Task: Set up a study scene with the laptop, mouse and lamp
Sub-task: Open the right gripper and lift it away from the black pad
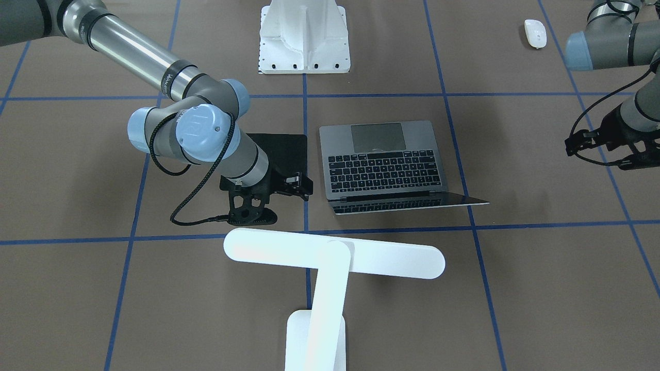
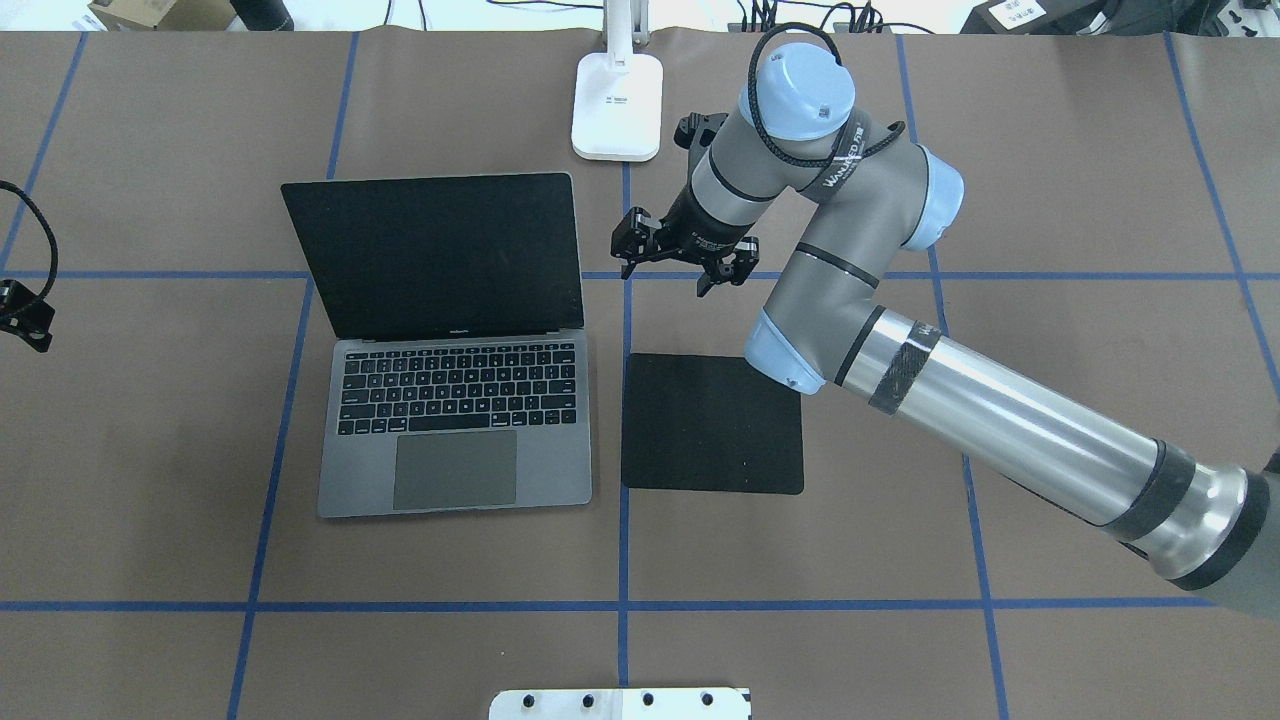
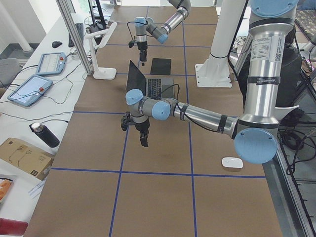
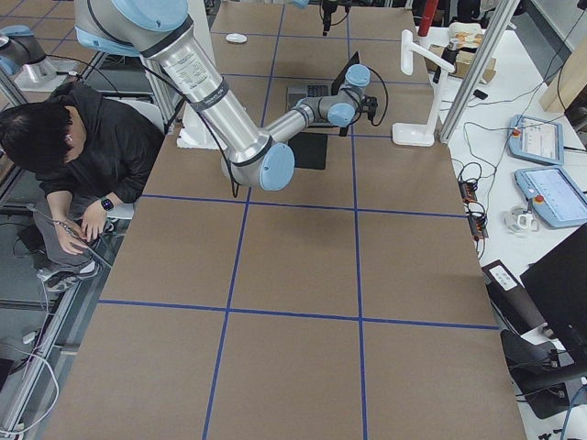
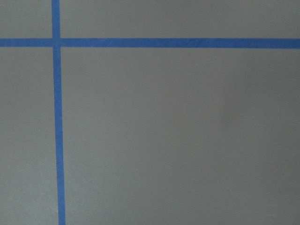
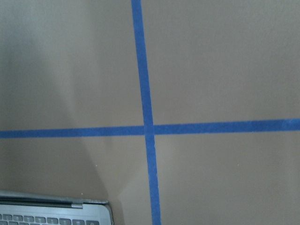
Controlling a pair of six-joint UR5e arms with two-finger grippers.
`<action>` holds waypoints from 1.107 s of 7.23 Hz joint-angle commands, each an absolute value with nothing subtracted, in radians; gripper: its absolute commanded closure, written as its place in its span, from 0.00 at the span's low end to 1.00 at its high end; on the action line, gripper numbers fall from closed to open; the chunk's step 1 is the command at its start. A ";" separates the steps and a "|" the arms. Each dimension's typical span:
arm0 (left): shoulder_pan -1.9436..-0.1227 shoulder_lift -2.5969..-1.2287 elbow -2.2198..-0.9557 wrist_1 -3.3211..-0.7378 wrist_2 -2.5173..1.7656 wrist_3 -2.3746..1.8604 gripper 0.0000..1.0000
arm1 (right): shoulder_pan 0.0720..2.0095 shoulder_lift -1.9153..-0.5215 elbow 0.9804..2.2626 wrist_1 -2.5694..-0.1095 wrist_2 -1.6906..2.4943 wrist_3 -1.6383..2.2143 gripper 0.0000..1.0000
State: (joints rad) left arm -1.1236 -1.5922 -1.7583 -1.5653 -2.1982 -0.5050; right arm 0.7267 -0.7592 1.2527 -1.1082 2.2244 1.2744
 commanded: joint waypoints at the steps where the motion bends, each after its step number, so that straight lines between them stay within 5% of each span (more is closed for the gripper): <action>1: -1.126 -1.545 -1.772 -1.632 -2.198 -0.508 0.00 | 0.791 -0.794 1.267 -1.123 2.235 1.270 0.01; 4: -1.127 -1.359 -1.885 -1.791 -2.200 -0.601 0.00 | 0.892 -0.888 1.408 -1.355 2.298 1.112 0.01; 8: -1.079 -1.019 -1.898 -2.308 -2.233 -0.871 0.00 | 0.985 -1.064 1.662 -1.756 2.298 0.743 0.01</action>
